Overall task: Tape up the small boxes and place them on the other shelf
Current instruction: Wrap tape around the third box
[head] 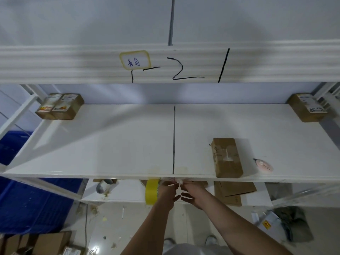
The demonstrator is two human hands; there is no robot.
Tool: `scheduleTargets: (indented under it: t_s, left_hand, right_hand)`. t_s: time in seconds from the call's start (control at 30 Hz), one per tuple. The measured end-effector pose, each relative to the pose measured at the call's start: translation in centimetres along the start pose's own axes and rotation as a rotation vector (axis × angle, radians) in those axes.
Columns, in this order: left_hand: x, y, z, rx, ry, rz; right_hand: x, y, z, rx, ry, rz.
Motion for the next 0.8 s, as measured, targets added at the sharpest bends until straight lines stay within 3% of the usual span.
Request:
scheduleTargets:
  t_s: [0.17,0.37,0.5,0.7,0.8]
  left_hand:
    - [0.4,0.0,0.4,-0.015,-0.038,0.010]
    - [0.1,0.5,-0.2,-0.150,0.027,0.163]
    - [-0.1,0.6,-0.5,-0.186,0.071,0.208]
    - [-0.6,0.5,-1.5,-0.217,0.163,0.205]
    - [-0.6,0.4,-1.9,-0.135,0.164,0.208]
  right_hand:
    - [0.4,-0.1,0.8,-0.009,-0.034,-0.059]
    - [-0.3,0.1,1.0,-0.047,-0.091,-0.217]
    - [-1.2,-0.1,0.7,-0.025,-0.056,-0.171]
    - [-2.2,0.5,-0.8,-0.005,-0.154,-0.107]
    - [-2.0,0.8,-2.1,0.010,-0.202,-0.099]
Point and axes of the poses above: each hand's wrist, its own z-axis towards the middle knuckle, its own x-axis out of the palm, y = z × x, the point moved 2 cm from there along z, towards the middle knuckle, and after that the axes turned 6 degrees about -x, right-handed, at the moved point
